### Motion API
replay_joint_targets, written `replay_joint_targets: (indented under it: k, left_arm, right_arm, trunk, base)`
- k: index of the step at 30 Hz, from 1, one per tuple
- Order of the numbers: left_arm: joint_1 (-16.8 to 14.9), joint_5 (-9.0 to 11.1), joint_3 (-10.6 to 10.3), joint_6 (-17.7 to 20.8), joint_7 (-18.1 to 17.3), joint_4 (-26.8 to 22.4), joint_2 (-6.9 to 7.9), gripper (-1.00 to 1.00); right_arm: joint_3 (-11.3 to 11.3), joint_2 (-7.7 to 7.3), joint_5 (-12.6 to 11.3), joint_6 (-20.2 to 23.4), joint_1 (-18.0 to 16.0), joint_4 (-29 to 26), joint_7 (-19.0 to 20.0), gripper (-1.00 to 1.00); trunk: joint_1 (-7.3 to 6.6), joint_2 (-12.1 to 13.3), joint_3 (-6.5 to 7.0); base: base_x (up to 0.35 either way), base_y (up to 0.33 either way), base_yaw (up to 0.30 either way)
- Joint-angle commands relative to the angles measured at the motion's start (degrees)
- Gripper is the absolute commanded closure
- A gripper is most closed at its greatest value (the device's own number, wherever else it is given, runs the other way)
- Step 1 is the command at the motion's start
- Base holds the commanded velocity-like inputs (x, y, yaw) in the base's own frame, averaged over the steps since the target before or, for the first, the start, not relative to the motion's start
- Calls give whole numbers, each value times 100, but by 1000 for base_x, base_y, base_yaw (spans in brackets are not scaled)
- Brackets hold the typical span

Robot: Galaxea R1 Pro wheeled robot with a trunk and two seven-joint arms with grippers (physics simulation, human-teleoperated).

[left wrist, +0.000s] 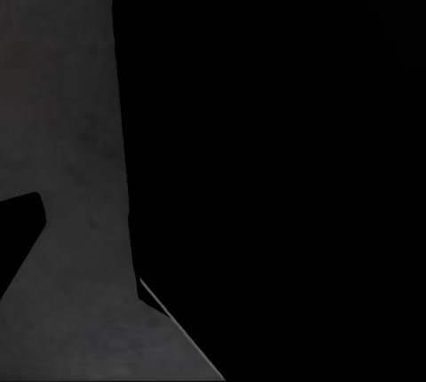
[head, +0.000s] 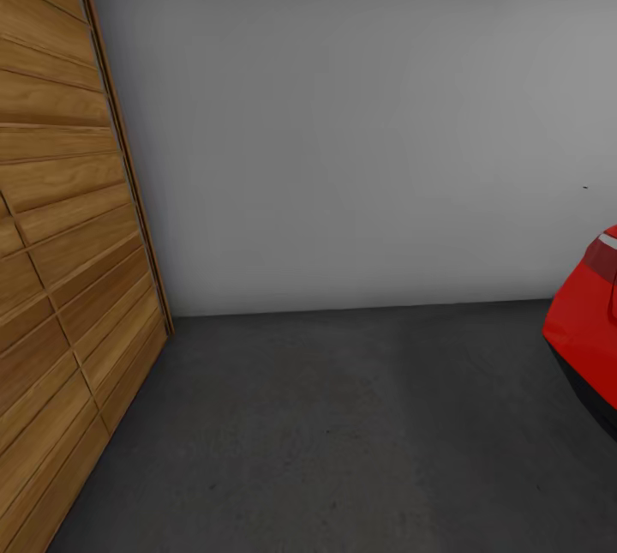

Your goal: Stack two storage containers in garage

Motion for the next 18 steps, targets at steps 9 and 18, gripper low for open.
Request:
replay_joint_targets:
  k: [9,18]
  left_arm:
    - [-9,15,33,-26,9,-134,39,-100]
    - [-9,18,41,-26,9,-157,44,-100]
  right_arm:
    - [291,22,-100,-80,-9,-2,4,-100]
    - [580,15,-389,-90,-9,0,9,-100]
  trunk:
    - [0,-2,-3]
    - [0,-2,-3]
  base:
    - [0,0,0]
    - [0,0,0]
